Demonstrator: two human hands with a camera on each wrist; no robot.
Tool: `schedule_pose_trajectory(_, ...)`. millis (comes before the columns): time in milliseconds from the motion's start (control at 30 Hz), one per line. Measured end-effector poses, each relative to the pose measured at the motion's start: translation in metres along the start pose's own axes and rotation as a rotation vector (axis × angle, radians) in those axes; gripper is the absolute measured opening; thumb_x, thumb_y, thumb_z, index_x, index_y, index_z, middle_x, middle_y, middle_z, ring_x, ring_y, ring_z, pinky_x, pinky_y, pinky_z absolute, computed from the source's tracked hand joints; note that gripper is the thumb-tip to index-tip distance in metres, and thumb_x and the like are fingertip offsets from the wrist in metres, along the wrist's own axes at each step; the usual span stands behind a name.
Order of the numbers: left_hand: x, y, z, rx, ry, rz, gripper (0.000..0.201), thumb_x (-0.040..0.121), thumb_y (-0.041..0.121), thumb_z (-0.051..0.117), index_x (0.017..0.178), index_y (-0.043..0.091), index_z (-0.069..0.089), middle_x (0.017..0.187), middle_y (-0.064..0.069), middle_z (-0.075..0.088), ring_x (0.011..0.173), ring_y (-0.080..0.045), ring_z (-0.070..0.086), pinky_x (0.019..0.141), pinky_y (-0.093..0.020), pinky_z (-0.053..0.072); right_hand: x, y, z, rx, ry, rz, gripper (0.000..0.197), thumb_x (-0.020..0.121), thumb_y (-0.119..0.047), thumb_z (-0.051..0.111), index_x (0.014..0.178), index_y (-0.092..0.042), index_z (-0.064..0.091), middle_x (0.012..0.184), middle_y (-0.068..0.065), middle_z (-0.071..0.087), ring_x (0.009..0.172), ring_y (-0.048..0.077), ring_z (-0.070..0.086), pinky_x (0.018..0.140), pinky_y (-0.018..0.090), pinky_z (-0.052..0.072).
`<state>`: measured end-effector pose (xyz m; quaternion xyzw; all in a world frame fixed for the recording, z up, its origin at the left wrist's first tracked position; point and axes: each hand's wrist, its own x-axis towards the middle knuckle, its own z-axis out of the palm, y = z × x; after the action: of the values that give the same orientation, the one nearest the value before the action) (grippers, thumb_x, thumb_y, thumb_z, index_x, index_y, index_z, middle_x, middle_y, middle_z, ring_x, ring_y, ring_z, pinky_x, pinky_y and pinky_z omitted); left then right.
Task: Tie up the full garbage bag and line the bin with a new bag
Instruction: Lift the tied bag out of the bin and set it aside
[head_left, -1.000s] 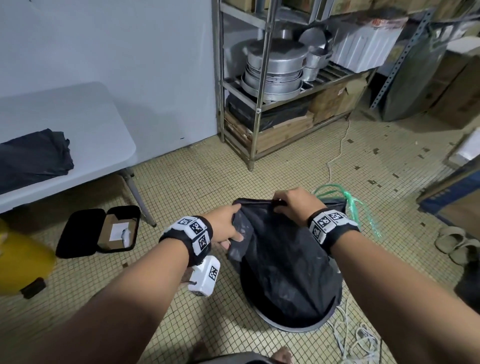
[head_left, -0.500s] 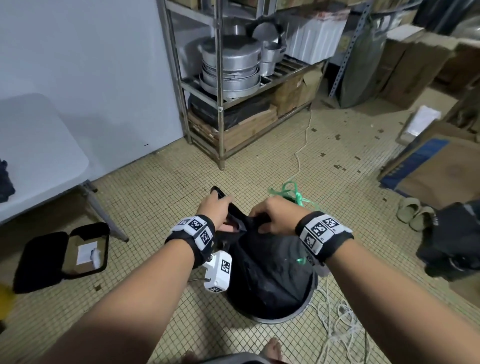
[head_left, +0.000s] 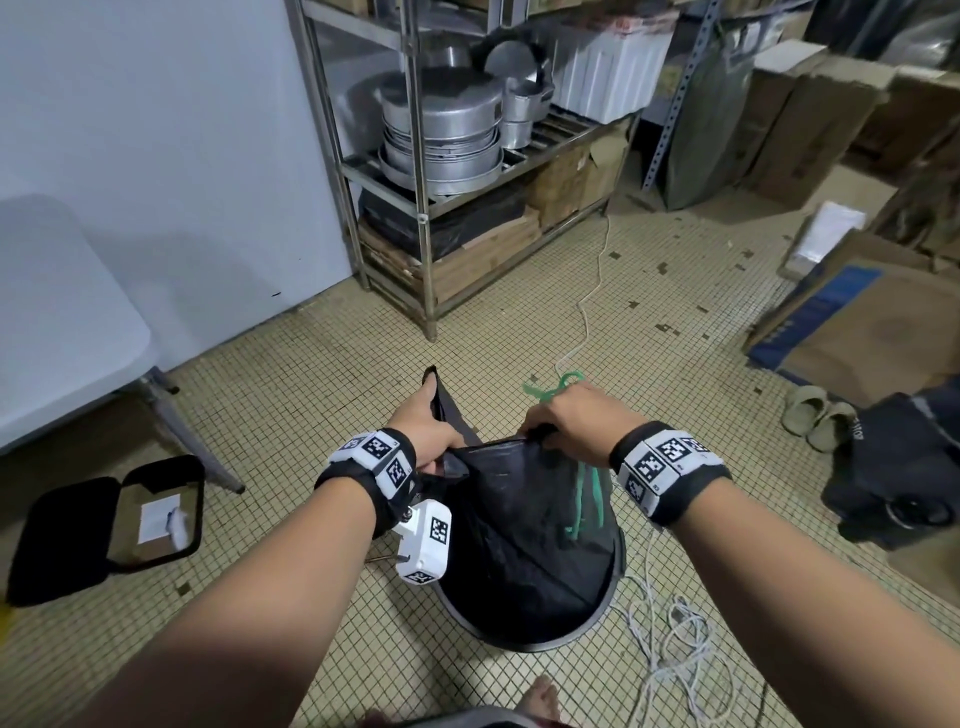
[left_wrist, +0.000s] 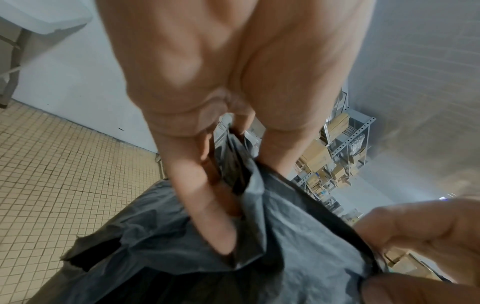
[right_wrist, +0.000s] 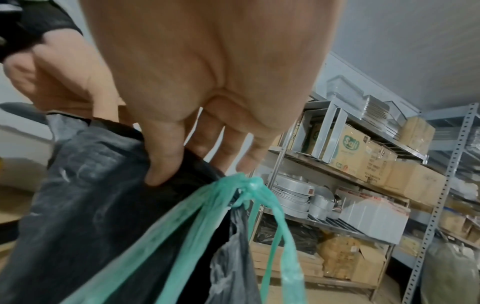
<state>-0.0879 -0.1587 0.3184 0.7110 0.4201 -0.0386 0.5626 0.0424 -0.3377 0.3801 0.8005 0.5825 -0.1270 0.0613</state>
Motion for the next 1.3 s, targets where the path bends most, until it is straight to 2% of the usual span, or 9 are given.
schedule_pose_trajectory(133,-0.004,0.003,0.004,-0.036,-0.061,0.015,0.119,0.073,0.01,0.087,0.154,0.052,0.01,0.135,0.004,0.048,0.105,-0.028,0.063,0.072,-0.044,0.063,0.007,0.0,0.0,0.052,-0.031,0.006,0.015,0.096,-0.025,0.061,0.107,-0.028,0.071,0.088,-0.002,0.071,0.081,0.018,0.067,0.072,0.038,0.06)
schedule_pose_trajectory(233,-0.005,0.005,0.007,0.123,-0.096,0.14,0.122,0.074,0.006,0.086,0.156,0.048,0.005,0.145,0.002,0.049,0.091,-0.008,0.059,0.06,-0.014,0.052,0.014,0.0,0.002,0.032,-0.03,0.016,0.014,0.096,-0.025,0.061,0.105,-0.028,0.07,0.088,-0.001,0.069,0.08,0.02,0.066,0.068,0.039,0.06)
schedule_pose_trajectory(367,-0.008,0.01,0.002,0.29,-0.176,0.173,0.114,0.08,-0.006,0.073,0.156,0.048,0.006,0.154,0.0,0.04,0.104,-0.011,0.055,0.084,-0.029,0.058,0.023,0.011,0.005,-0.039,-0.035,0.056,0.017,0.097,-0.032,0.061,0.11,-0.024,0.068,0.095,0.001,0.069,0.09,0.022,0.066,0.081,0.039,0.058)
schedule_pose_trajectory(600,-0.016,0.013,-0.002,0.368,-0.271,0.295,0.112,0.084,-0.006,0.065,0.149,0.063,0.005,0.133,0.009,0.053,0.1,-0.03,0.069,0.077,-0.043,0.062,0.03,0.017,0.012,-0.062,0.083,0.153,0.012,0.097,-0.03,0.06,0.1,-0.02,0.067,0.09,0.003,0.065,0.083,0.024,0.066,0.071,0.04,0.06)
schedule_pose_trajectory(800,-0.02,0.017,0.014,0.385,-0.216,0.407,0.041,0.1,0.048,0.052,0.14,0.048,0.046,0.141,0.006,0.056,0.122,-0.02,0.058,0.102,-0.039,0.048,0.029,0.022,0.032,0.257,0.388,0.278,0.009,0.084,-0.021,0.073,0.089,-0.019,0.066,0.085,-0.005,0.057,0.082,0.02,0.061,0.068,0.034,0.054)
schedule_pose_trajectory(867,-0.017,0.019,0.019,0.402,-0.174,0.416,0.049,0.09,0.063,0.058,0.134,0.043,0.052,0.131,0.006,0.062,0.116,-0.016,0.06,0.097,-0.035,0.048,0.03,0.021,0.038,0.349,0.438,0.325,0.017,0.079,-0.025,0.079,0.084,-0.019,0.064,0.084,-0.004,0.059,0.081,0.019,0.06,0.068,0.034,0.053)
schedule_pose_trajectory(1067,-0.014,0.02,0.028,0.498,-0.197,0.512,0.07,0.086,0.021,0.075,0.139,0.047,0.038,0.11,0.004,0.069,0.089,-0.013,0.067,0.076,-0.028,0.054,0.027,0.018,0.045,0.84,0.426,0.45,0.024,0.075,-0.029,0.086,0.083,-0.019,0.067,0.081,0.001,0.069,0.079,0.019,0.065,0.067,0.03,0.053)
schedule_pose_trajectory(1167,-0.011,0.017,0.027,0.463,-0.203,0.538,0.059,0.091,0.014,0.068,0.133,0.047,0.044,0.101,0.003,0.072,0.077,-0.01,0.068,0.068,-0.025,0.056,0.022,0.018,0.045,1.166,0.403,0.463,0.02,0.08,-0.004,0.081,0.096,-0.011,0.071,0.096,0.01,0.072,0.093,0.029,0.071,0.082,0.037,0.06)
schedule_pose_trajectory(1300,-0.011,0.018,0.025,0.405,-0.146,0.45,0.027,0.1,0.028,0.046,0.107,0.041,0.068,0.098,-0.003,0.073,0.078,-0.019,0.065,0.072,-0.033,0.052,0.016,0.019,0.049,1.178,0.375,0.436,0.029,0.071,-0.001,0.086,0.094,-0.015,0.075,0.088,0.001,0.074,0.08,0.014,0.067,0.069,0.014,0.054)
